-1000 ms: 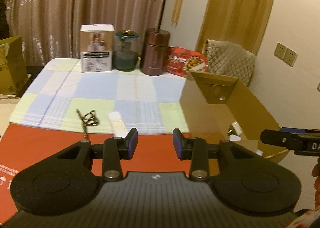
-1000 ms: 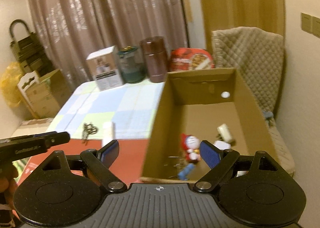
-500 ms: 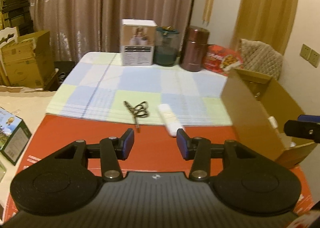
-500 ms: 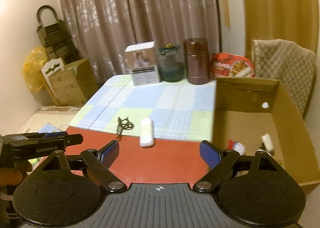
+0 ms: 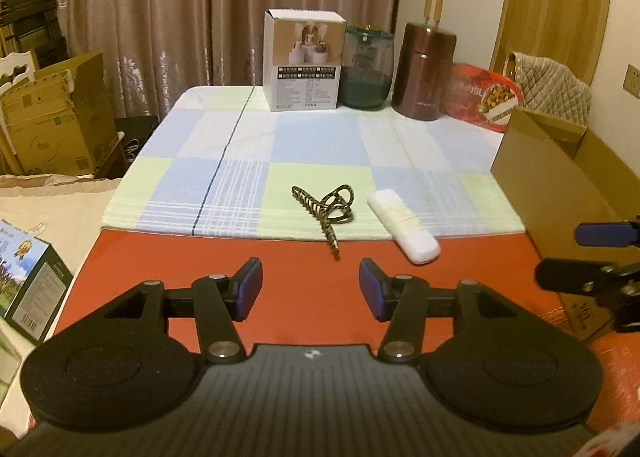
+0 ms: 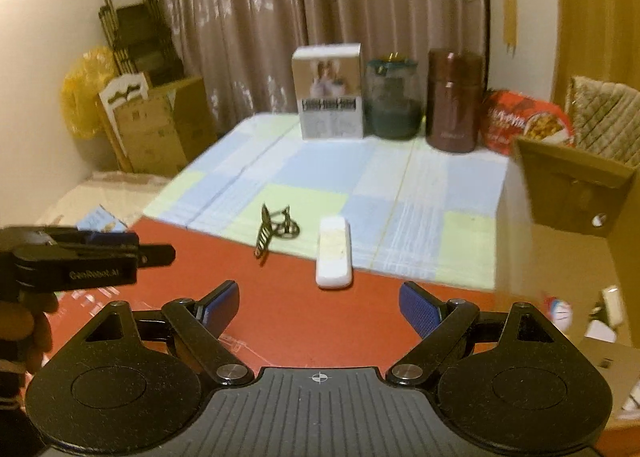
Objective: Organize rigid objects
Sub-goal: 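Move both tools back toward the white stick and brown twisted clip, then grasp the white stick with the right gripper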
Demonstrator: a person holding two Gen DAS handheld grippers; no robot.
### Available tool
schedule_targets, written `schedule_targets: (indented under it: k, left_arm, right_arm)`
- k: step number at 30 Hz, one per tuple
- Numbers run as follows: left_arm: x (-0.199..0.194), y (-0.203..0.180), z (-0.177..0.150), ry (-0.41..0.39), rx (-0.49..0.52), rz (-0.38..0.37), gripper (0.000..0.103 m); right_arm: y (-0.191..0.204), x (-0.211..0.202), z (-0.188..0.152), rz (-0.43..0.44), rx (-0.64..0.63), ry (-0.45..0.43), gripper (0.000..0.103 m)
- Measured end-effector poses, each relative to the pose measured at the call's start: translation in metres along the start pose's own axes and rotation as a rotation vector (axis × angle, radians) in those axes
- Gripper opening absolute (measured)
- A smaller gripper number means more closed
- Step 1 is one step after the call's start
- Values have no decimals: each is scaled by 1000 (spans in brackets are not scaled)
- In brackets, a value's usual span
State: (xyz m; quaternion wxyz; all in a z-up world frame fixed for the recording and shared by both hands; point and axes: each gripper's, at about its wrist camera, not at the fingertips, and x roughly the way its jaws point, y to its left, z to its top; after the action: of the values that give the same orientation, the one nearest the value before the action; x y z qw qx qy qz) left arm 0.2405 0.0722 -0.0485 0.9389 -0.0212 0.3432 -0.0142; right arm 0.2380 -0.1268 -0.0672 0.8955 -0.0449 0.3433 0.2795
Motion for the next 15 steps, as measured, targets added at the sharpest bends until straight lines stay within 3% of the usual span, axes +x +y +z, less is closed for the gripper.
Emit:
schedule_targets:
  k: [7, 11, 15]
  left_arm:
    - [42, 14, 4, 18, -5, -47, 48]
    - [65, 12, 13, 31, -1, -86, 48]
    - [84, 10, 20, 29, 37, -73, 48]
  right_arm:
    - [-2, 60, -6, -5, -40, 66, 83]
    - [-7, 94, -3, -5, -48, 86, 72]
    - [-13, 126, -1, -18, -44, 103, 63]
